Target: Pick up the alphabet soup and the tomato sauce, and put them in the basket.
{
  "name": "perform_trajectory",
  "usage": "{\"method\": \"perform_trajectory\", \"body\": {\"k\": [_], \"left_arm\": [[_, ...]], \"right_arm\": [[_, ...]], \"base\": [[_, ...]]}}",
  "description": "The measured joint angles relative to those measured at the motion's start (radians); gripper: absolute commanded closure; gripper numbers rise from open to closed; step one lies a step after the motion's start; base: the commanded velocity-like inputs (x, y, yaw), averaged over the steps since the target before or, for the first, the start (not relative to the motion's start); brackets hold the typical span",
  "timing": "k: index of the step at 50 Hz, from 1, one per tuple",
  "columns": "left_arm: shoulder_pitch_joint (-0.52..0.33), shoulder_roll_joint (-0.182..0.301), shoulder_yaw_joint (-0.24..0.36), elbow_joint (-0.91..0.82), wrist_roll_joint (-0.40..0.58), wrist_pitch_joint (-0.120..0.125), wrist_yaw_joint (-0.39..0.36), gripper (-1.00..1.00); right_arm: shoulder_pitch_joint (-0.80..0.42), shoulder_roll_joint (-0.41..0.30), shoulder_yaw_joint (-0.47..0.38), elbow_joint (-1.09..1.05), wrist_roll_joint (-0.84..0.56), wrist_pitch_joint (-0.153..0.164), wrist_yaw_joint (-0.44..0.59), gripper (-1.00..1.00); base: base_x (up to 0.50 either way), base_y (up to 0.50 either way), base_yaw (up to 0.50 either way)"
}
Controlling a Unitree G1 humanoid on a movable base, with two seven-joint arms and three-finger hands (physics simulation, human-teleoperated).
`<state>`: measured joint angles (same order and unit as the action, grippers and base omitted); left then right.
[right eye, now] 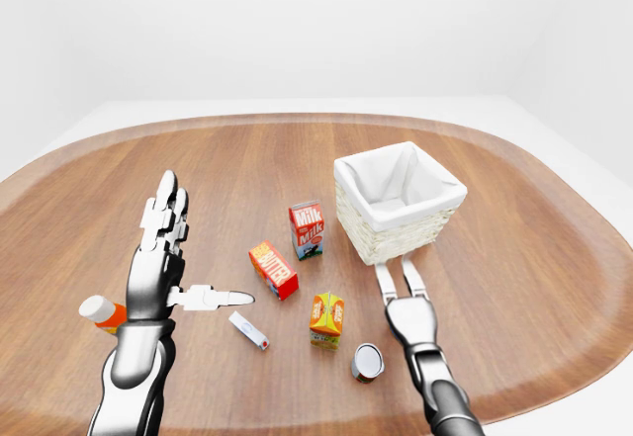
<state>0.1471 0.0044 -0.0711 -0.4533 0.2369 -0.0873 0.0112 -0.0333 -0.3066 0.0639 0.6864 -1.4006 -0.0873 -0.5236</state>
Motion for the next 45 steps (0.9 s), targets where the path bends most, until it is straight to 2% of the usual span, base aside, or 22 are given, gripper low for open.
{"method": "perform_trajectory", "body": {"k": [8, 9, 10, 11, 12, 13, 31, 45], "left_arm": [[0.0, 0.0, 0.0, 0.0, 0.0, 0.0, 0.0, -1.0], [0.0, 0.0, 0.0, 0.0, 0.0, 0.0, 0.0, -1.0], [0.0, 0.0, 0.0, 0.0, 0.0, 0.0, 0.0, -1.0], [0.0, 0.0, 0.0, 0.0, 0.0, 0.0, 0.0, -1.0], [0.0, 0.0, 0.0, 0.0, 0.0, 0.0, 0.0, -1.0], [0.0, 0.0, 0.0, 0.0, 0.0, 0.0, 0.0, -1.0], [0.0, 0.0, 0.0, 0.0, 0.0, 0.0, 0.0, -1.0], [0.0, 0.0, 0.0, 0.0, 0.0, 0.0, 0.0, -1.0]], "right_arm": [[-0.004, 0.0, 0.006, 0.018, 0.0, 0.0, 0.0, -1.0], [-0.005, 0.0, 0.007, 0.02, 0.0, 0.0, 0.0, -0.91], [-0.006, 0.001, 0.007, 0.022, 0.0, 0.0, 0.0, -0.47], [-0.006, 0.001, 0.008, 0.024, 0.0, 0.0, 0.0, -0.3], [-0.007, 0.001, 0.009, 0.027, 0.0, 0.0, 0.0, 0.76], [-0.008, 0.001, 0.01, 0.029, 0.001, 0.0, 0.0, 1.0], [0.006, 0.008, 0.015, 0.026, -0.005, 0.0, 0.007, 1.0], [0.096, 0.022, -0.038, -0.188, 0.056, 0.0, 0.121, 1.0]], "base": [[0.0, 0.0, 0.0], [0.0, 0.0, 0.0], [0.0, 0.0, 0.0], [0.0, 0.0, 0.0], [0.0, 0.0, 0.0], [0.0, 0.0, 0.0], [0.0, 0.0, 0.0], [0.0, 0.0, 0.0]]}}
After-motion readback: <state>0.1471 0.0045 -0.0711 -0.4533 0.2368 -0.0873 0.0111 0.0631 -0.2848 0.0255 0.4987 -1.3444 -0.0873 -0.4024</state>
